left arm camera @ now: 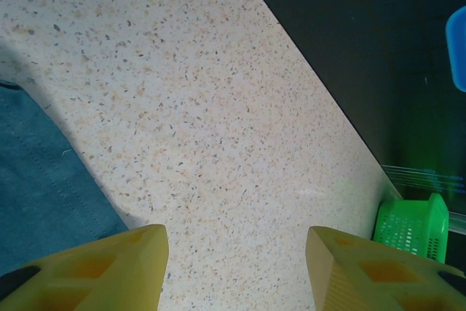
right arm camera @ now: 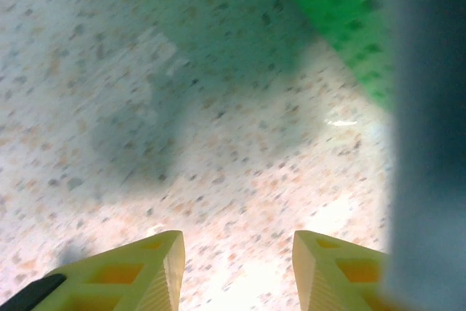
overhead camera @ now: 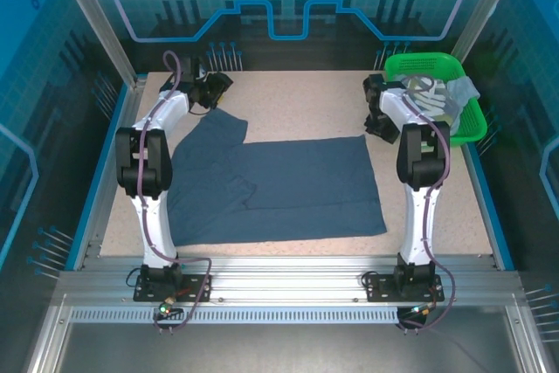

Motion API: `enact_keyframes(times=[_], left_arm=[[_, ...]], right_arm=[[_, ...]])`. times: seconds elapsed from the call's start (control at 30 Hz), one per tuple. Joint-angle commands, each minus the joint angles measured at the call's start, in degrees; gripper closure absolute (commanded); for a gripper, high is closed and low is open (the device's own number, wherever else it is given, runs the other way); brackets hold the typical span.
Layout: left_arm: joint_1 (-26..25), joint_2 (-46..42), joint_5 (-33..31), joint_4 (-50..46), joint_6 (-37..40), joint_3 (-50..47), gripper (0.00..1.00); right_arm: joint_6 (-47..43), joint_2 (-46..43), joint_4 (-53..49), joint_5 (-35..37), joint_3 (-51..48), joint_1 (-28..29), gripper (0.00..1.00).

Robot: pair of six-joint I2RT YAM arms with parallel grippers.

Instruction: Fold and stack the t-shirts

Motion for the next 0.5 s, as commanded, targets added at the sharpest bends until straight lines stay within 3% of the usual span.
enact_keyframes(times=[0.0, 0.47], left_arm=[[0.95, -0.31, -1.19, -2.78, 1.16, 1.24, 0.45], [1.28, -0.05, -0.61, -2.82, 1.03, 0.48, 0.44]], right_arm=[[-0.01, -3.31, 0.37, -1.80, -0.62, 4.08, 0.56], [4.04, 2.60, -0.77, -8.45, 2.69, 3.83, 0.52]])
